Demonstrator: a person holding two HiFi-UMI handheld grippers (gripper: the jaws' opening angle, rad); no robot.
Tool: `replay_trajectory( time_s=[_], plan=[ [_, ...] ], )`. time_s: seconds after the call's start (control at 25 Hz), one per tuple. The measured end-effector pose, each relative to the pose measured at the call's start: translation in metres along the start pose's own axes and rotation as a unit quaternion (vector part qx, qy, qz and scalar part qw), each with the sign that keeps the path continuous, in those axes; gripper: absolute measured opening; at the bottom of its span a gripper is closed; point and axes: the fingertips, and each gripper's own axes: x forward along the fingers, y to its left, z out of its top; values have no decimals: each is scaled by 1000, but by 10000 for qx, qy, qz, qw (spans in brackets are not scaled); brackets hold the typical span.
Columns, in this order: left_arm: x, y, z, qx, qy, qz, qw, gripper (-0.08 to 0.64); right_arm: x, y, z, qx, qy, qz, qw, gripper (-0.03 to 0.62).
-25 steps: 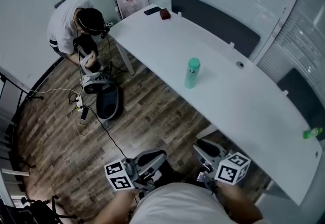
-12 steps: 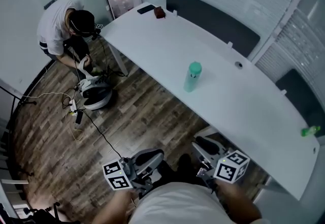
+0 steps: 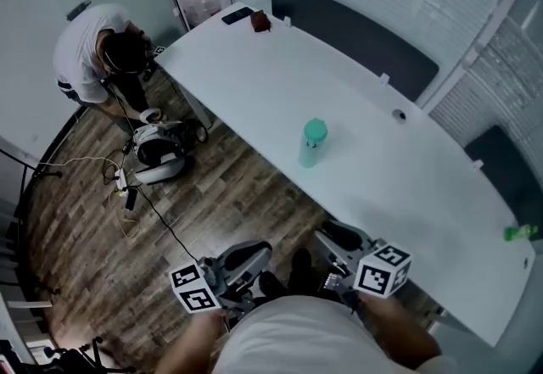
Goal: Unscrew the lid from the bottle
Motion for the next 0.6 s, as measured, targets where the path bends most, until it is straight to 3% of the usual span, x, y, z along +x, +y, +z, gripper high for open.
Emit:
replay_trajectory(
  time_s=[0.36,0.6],
  plan=[
    [46,13,3,72,22,43,10000,20,3,-29,25,-98,59,187,9998,137],
    [50,24,8,13,122,56,9999,20,6,-38,35,-69,-33,55,10000,137]
  ],
)
